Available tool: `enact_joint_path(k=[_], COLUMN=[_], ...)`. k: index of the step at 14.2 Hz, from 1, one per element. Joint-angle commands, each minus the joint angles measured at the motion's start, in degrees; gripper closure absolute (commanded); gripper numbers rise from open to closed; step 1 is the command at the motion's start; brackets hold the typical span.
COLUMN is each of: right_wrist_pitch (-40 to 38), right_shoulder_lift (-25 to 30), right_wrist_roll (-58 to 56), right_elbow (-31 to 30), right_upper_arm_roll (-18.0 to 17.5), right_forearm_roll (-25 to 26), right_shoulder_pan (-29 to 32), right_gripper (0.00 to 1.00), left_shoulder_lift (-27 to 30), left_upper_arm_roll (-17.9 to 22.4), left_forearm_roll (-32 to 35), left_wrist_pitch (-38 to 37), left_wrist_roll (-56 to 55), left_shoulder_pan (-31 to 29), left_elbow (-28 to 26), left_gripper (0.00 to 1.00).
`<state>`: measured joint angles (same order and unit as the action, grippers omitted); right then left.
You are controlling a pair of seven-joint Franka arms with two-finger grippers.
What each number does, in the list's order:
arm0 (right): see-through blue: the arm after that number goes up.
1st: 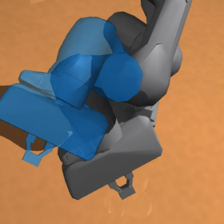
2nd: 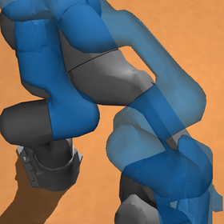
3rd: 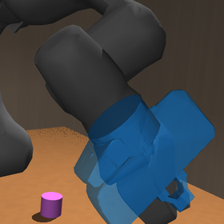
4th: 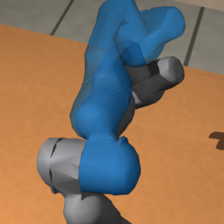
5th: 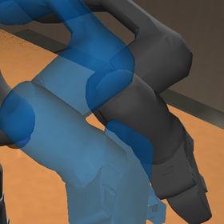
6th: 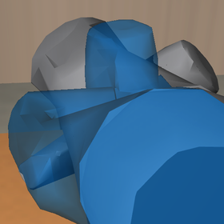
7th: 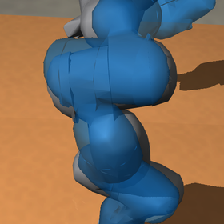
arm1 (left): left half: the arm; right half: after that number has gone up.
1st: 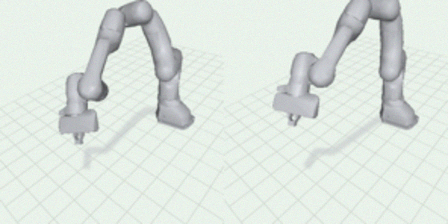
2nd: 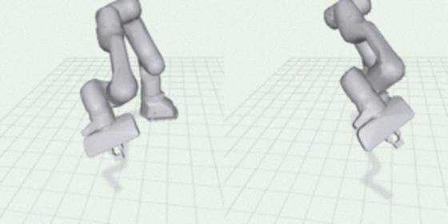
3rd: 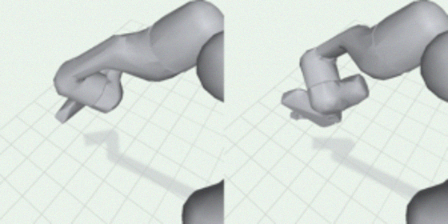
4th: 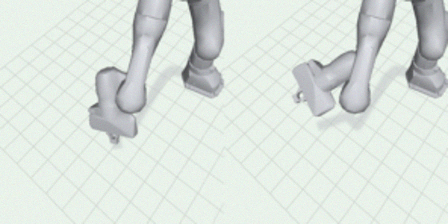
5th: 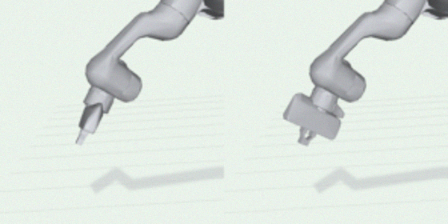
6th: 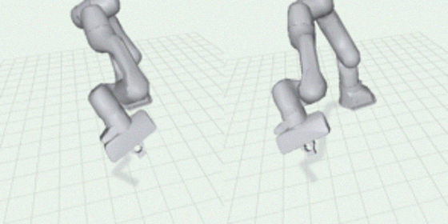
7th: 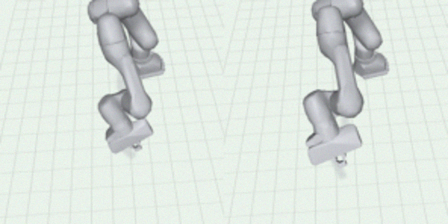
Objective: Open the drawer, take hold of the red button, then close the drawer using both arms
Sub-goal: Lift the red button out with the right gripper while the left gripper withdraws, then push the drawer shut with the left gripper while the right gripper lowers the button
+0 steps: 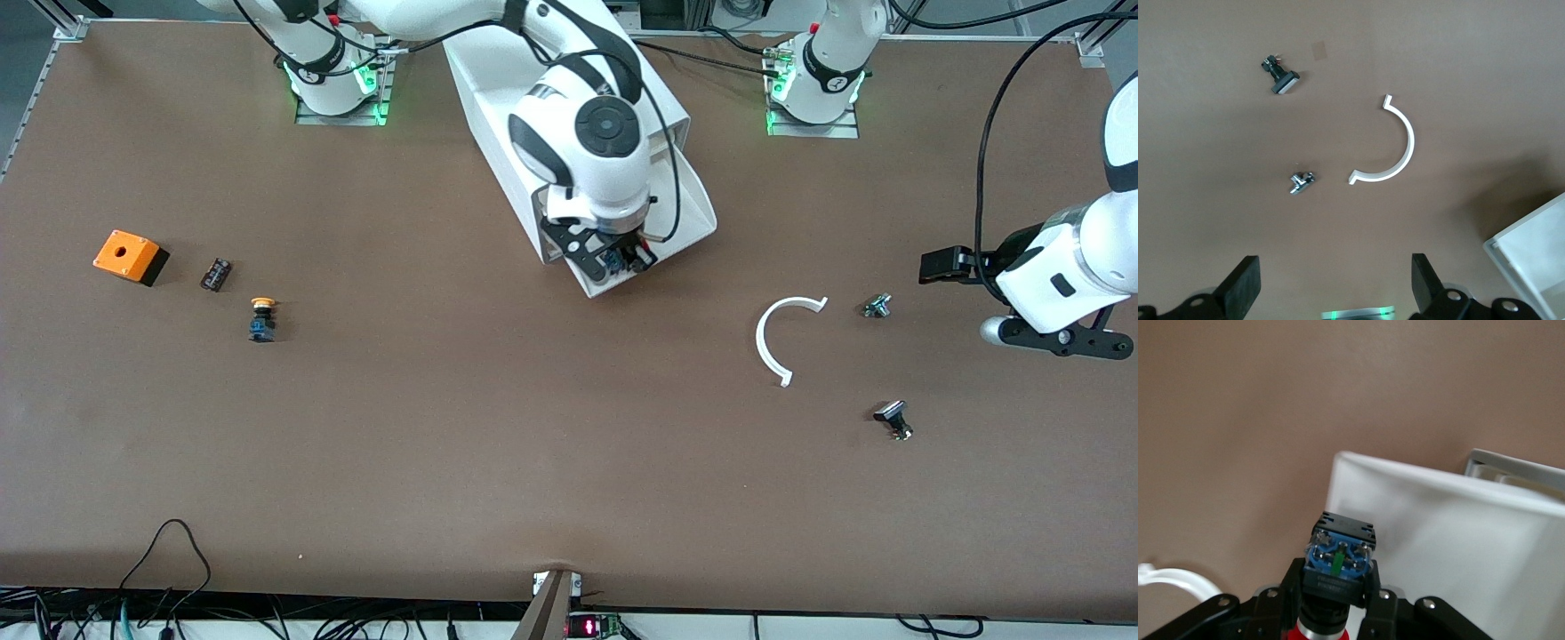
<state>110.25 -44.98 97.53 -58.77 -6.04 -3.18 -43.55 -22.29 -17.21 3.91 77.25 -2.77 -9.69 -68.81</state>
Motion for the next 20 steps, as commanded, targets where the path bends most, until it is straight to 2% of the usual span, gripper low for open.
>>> enact_joint_path(k=[1, 5, 7, 9, 11, 14, 17, 20], right_wrist_pitch=[-2.4, -13.2, -16.3, -15.7, -12.7, -1.5, 9.4, 15.4], right_shoulder_lift=[2.2, 5.0, 5.2, 7.0, 10.2, 14.4, 16.6, 15.7], right_wrist_roll=[-5.1, -35.0, -49.1, -64.8, -75.9, -91.6, -100.6, -108.1], right_elbow=[3.2, 2.4, 0.9, -3.8, -11.1, -25.5, -36.0, -41.7], right_upper_arm_roll=[-1.5, 0.1, 5.0, 11.2, 16.8, 22.8, 23.9, 24.0], right_forearm_roll=[-4.4, -2.4, -0.2, 0.1, -0.3, -0.8, -1.0, -9.7], right_shoulder_pan=[5.6, 8.6, 8.8, 8.9, 9.0, 9.9, 13.7, 17.4], right_gripper=[1.0, 1.0, 1.0, 1.0, 1.0, 1.0, 1.0, 1.0], left_shoulder_lift=[-0.6, 0.1, 0.2, 0.0, -0.3, -0.1, -1.2, -1.1], left_upper_arm_roll=[0.2, -0.1, -1.7, -4.2, -5.5, -6.1, -6.2, -6.1], left_forearm_roll=[-1.5, -1.8, -2.0, -1.9, -1.8, -1.5, -0.8, -0.7], left_wrist_pitch=[3.3, 6.9, 8.1, 9.7, 15.2, 22.8, 29.2, 40.7], left_wrist_roll=[-4.1, -6.2, -9.7, -16.1, -20.6, -31.0, -38.4, -42.8], left_shoulder_pan=[-0.1, 0.5, 1.0, 1.1, 1.9, 5.4, 10.9, 14.1], left_elbow=[1.1, -1.3, -2.1, -3.3, -7.4, -14.8, -19.1, -26.8], left_gripper=[0.01, 0.01, 0.01, 0.01, 0.01, 0.01, 0.01, 0.02])
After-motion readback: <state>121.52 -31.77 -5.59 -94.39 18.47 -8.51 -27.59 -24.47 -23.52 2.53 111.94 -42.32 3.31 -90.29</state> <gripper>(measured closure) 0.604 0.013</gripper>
